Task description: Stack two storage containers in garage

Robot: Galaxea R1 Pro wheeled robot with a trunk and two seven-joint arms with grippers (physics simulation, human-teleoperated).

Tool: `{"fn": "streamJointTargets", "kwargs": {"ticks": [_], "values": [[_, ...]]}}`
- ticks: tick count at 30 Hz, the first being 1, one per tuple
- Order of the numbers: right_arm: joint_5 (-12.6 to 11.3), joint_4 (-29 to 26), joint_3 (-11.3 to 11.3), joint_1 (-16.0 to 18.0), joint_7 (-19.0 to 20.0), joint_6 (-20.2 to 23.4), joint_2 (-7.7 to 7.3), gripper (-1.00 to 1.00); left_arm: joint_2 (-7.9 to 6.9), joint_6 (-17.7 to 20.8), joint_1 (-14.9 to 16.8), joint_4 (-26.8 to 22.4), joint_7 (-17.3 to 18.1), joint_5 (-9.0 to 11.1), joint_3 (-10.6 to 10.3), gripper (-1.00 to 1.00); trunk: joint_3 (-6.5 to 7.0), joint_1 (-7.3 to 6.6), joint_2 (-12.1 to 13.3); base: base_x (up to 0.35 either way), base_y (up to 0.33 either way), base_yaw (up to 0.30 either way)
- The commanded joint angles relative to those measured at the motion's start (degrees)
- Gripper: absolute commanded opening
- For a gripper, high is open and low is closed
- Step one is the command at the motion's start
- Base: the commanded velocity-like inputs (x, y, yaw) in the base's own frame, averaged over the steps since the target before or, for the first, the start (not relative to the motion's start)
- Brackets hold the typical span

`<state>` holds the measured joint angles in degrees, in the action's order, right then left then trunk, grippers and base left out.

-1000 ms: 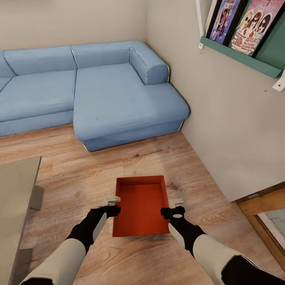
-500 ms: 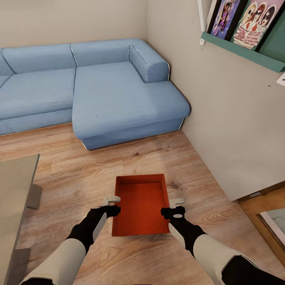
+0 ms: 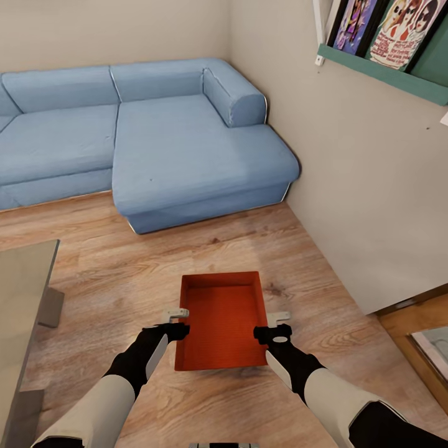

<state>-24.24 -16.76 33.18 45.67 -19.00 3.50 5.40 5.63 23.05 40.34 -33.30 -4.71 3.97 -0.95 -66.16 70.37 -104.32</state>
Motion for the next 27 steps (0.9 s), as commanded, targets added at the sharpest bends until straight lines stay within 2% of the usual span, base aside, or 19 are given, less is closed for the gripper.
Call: {"fn": "streamJointTargets", "kwargs": {"ticks": [1, 10, 21, 27], "values": [[-0.2, -0.1, 0.5, 0.0, -0.4, 0.4, -0.04, 1.0, 0.0, 0.3, 0.0, -0.1, -0.4, 0.4, -0.1, 1.0, -0.03, 0.0, 0.0, 0.0, 0.0, 0.0], [-0.2, -0.1, 0.5, 0.0, -0.4, 0.4, -0.04, 1.0, -0.17, 0.3, 0.0, -0.1, -0.4, 0.4, -0.1, 1.0, -1.65, 1.97, -3.6, 0.0, 0.0, 0.0], [-0.2, -0.1, 0.5, 0.0, -0.4, 0.4, -0.04, 1.0, -0.43, 0.3, 0.0, -1.9, -0.6, 0.3, -0.1, 1.0, -1.65, 1.97, -3.6, 0.0, 0.0, 0.0], [-0.2, -0.1, 0.5, 0.0, -0.4, 0.4, -0.12, 1.0, -0.47, 0.4, 0.0, -1.7, -0.5, 0.2, -0.1, 1.0, -2.73, 3.29, -6.0, 0.0, 0.0, 0.0]]}}
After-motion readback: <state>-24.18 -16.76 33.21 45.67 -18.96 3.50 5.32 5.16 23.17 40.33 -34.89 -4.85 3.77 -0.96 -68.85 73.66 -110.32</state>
